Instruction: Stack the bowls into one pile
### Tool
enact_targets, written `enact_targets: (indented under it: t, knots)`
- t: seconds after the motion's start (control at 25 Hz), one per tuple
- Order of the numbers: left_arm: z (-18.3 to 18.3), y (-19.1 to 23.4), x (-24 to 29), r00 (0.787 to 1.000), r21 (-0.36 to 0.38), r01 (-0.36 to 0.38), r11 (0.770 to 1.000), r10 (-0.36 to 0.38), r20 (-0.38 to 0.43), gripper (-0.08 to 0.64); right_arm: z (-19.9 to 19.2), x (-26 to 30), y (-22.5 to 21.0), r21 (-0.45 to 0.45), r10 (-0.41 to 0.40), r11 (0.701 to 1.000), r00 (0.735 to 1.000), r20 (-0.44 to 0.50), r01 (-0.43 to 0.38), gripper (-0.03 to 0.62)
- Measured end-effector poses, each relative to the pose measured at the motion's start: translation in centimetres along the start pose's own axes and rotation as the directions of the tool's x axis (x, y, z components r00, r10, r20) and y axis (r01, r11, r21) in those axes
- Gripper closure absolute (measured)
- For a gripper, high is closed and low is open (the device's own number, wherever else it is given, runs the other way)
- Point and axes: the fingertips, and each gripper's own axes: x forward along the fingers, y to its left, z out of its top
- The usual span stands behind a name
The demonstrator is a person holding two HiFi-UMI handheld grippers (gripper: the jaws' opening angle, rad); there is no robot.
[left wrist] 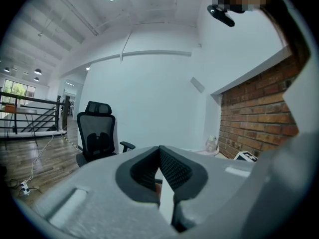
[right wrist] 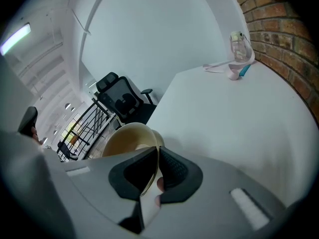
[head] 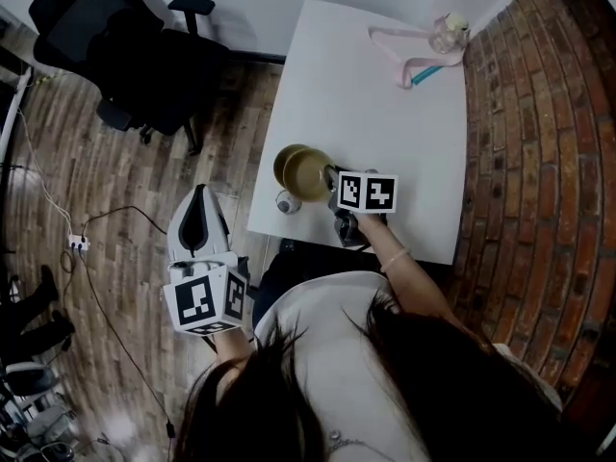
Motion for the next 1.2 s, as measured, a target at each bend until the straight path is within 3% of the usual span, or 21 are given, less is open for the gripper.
enact_targets:
  t: [0.76, 1.2]
  knots:
    - [0.0, 1.9, -0.4, 0.997, -0.002, -0.081, 0.997, 0.081, -0.011, 0.56, 0.3, 2.8, 0.9, -0.027, 0.016, 0.999, 0.998, -0.059, -0.017, 0.566]
    - [0.2, 2.8, -0.3, 0.996, 0.003, -0.083, 0.997, 0.083, -0.019, 0.56, 0.0, 3.7, 1.2, -0.022, 0.005, 1.0, 0.996, -0.088, -0.007, 0.543]
